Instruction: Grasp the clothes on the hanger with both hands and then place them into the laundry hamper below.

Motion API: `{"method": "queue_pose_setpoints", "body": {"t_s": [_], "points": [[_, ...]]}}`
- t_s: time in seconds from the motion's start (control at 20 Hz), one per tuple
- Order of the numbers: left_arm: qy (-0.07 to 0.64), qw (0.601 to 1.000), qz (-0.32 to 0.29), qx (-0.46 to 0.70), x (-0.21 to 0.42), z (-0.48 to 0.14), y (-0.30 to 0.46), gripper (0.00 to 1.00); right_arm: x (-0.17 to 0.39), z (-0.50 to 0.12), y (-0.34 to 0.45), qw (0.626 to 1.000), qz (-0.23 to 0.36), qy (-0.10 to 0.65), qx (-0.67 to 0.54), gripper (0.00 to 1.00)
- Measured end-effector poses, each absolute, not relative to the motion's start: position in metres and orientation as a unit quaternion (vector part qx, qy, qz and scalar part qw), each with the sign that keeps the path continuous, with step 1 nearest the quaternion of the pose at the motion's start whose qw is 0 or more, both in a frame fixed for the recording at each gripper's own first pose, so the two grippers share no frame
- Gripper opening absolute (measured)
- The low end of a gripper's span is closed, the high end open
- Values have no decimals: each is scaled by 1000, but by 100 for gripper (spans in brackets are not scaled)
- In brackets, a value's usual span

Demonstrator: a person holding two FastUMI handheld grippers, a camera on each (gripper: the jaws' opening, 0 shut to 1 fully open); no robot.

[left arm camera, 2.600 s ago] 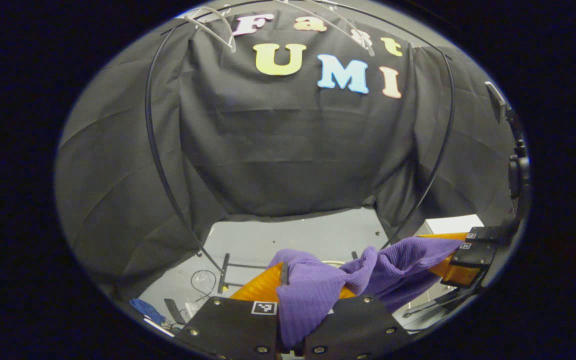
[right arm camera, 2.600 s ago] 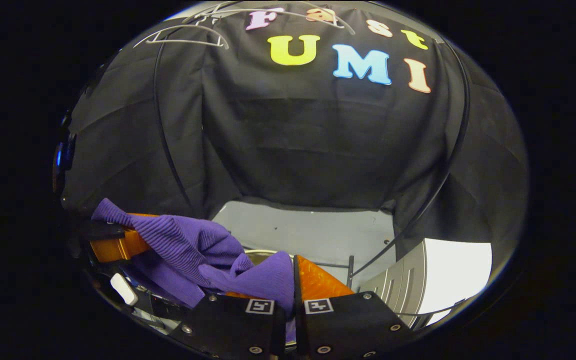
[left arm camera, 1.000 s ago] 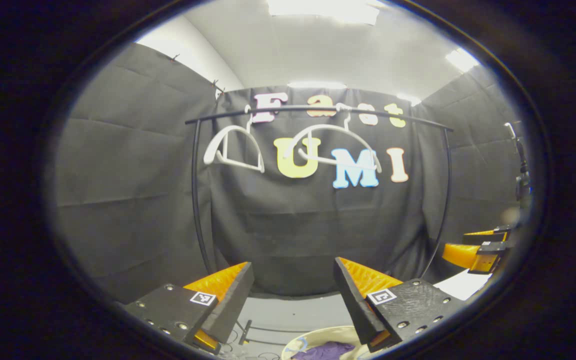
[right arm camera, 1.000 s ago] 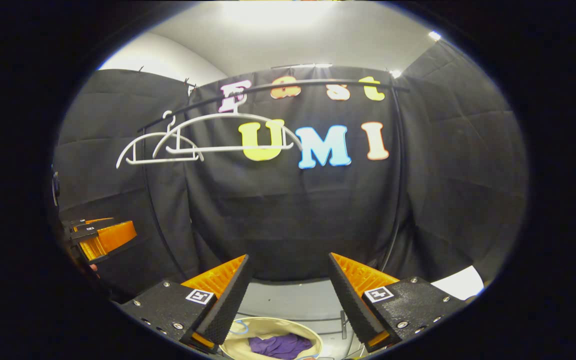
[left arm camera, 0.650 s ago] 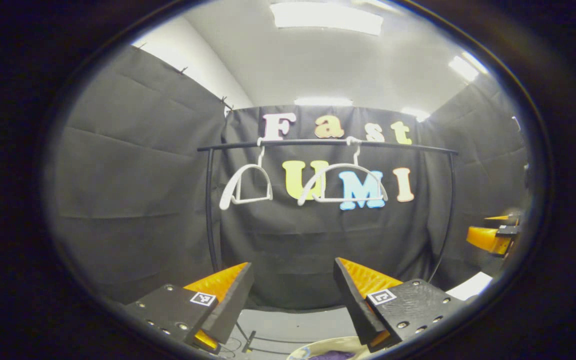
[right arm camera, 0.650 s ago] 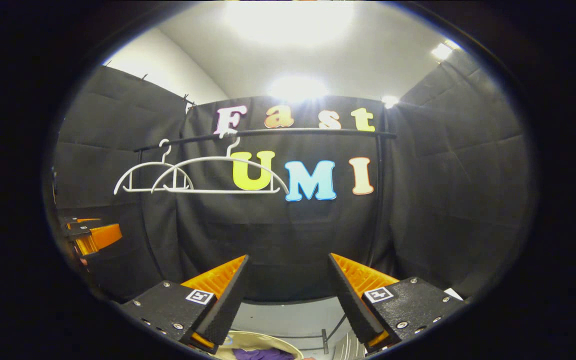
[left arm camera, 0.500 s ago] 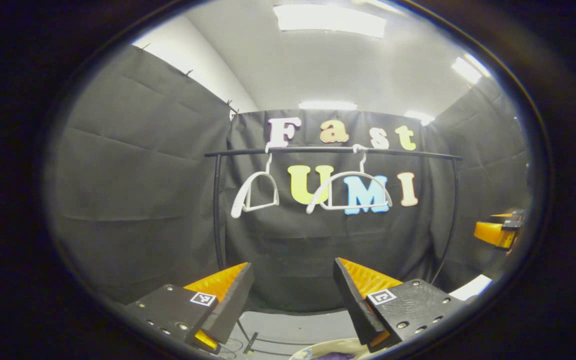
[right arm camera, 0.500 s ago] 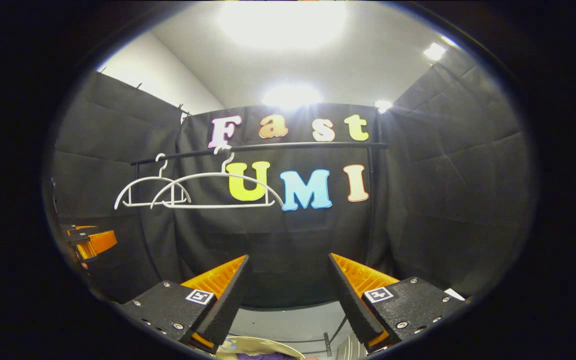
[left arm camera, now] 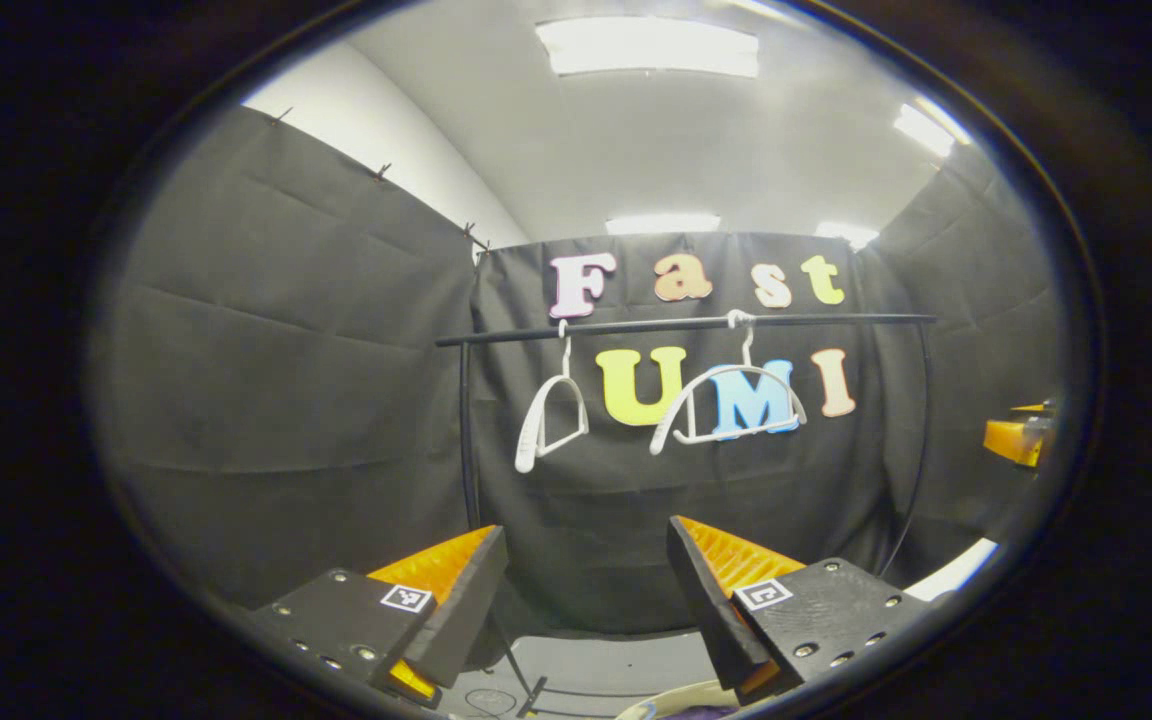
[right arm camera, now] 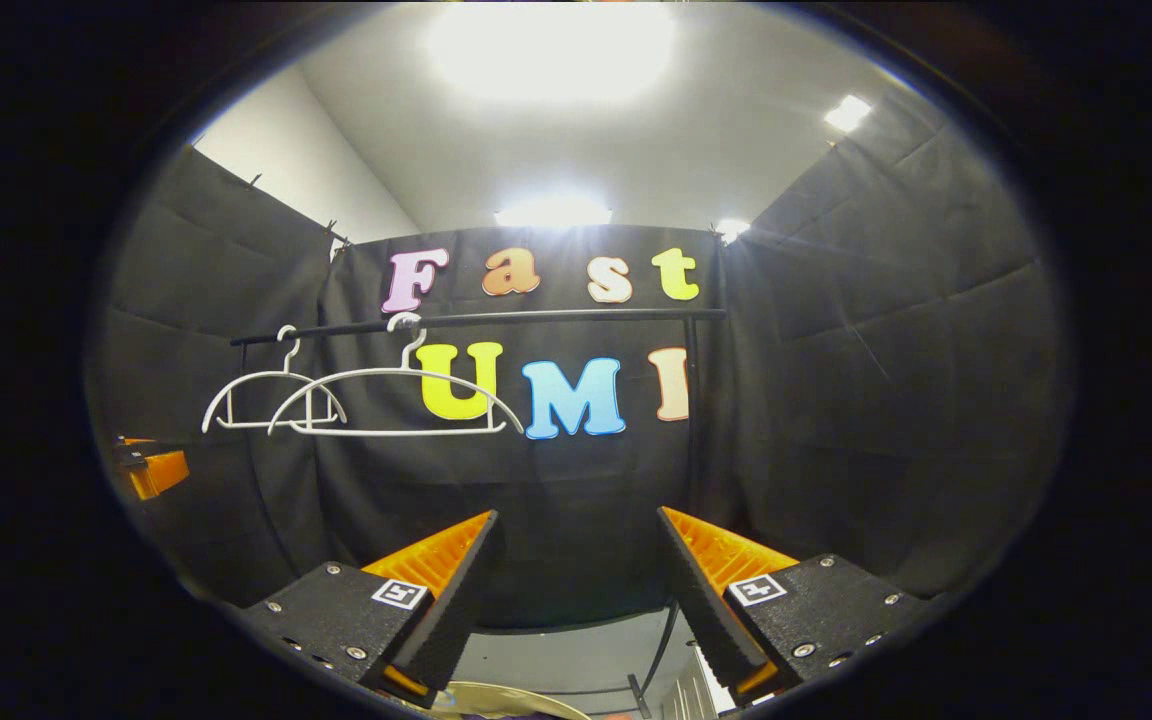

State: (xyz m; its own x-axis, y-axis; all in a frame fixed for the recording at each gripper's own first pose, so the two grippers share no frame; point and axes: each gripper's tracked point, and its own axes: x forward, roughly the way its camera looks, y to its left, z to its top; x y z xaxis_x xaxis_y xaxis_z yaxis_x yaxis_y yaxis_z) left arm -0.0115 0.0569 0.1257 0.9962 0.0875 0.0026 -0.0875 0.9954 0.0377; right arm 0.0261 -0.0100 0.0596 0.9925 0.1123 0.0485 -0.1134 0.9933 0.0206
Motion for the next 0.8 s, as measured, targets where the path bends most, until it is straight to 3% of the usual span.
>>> {"method": "queue_pose_setpoints", "body": {"t_s": [0.1,0.15,0.2,0.35,0.4,0.45,0.8], "points": [[-1,999,44,22,-9,127,53,99,26,61,-10,998,55,-28,12,92],[0,999,45,23,-8,127,54,93,28,61,-10,998,55,-28,11,94],[1,999,46,23,-7,127,55,99,28,60,-11,998,54,-27,9,93],[2,998,50,23,-10,128,57,99,28,55,-12,998,51,-21,8,94],[2,998,51,25,-9,128,58,93,29,54,-13,998,51,-20,10,92],[3,998,52,27,-11,127,60,99,29,53,-13,999,50,-19,11,93],[2,998,53,33,-3,126,54,99,33,51,-14,999,45,-23,20,94]]}}
